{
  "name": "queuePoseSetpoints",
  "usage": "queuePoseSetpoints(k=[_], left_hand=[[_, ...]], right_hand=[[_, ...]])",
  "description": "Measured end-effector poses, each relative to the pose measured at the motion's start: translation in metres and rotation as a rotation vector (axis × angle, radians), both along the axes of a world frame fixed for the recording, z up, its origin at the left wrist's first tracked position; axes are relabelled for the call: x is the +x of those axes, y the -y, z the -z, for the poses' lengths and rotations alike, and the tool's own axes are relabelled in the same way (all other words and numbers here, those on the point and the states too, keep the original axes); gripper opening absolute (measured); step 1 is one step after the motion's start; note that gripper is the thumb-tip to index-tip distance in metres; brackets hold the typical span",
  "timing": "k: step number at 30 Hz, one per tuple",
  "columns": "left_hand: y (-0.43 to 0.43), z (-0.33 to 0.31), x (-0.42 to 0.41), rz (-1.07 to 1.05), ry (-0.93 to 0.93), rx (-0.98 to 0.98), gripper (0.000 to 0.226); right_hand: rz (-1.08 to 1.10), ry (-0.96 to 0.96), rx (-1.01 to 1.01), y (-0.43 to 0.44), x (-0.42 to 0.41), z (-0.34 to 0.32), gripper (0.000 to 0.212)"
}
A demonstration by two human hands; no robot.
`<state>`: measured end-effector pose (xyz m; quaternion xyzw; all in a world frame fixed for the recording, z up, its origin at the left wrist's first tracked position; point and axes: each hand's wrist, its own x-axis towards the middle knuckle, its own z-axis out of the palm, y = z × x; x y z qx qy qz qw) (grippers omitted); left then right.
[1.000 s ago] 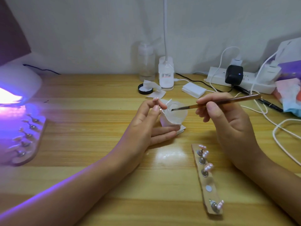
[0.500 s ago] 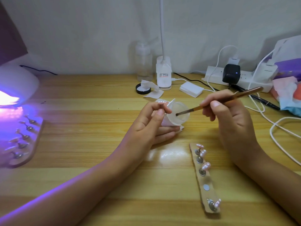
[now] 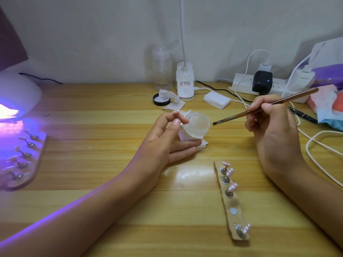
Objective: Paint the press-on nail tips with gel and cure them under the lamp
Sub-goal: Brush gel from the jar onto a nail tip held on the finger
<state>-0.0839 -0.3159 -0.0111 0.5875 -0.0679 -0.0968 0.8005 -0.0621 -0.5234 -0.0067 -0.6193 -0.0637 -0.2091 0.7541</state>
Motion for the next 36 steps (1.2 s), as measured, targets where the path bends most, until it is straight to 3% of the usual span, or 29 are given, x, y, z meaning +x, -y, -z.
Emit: queuePoseSetpoints(k=[4,7,10,14,18,29,36], left_hand=[[0.002,0.0,-0.001,-0.081,0.025,0.07,0.026],[-0.001,0.001,-0.007,-0.218,0.212,0.27,0.018],[-0.001,0.002,-0.018,-0.139,0.37,0.328,0.014],[0.007,0.005,-0.022,0.045,0.245,0.402,0.01],[0.004,0.007,-0.016,0.044,0.203,0.387,0.005],[0.002,0.008,-0.013,0.037,0.216,0.4,0.002],[0.003,0.007,-0.013,0.034,0.212,0.38,0.014]], right_hand=[[-0.02,-0.037,0.1,0.002,0.001,0.0,0.022],[-0.053,-0.055,0.183,0.002,0.001,0.001,0.017],[-0.097,-0.066,0.251,0.002,0.002,0.0,0.024],[-0.229,-0.085,0.263,0.001,0.001,-0.002,0.03],[-0.323,-0.092,0.183,-0.001,-0.002,-0.001,0.024],[-0.288,-0.111,0.117,-0.001,-0.002,0.001,0.016],[-0.264,-0.076,0.018,-0.001,-0.004,0.001,0.013]])
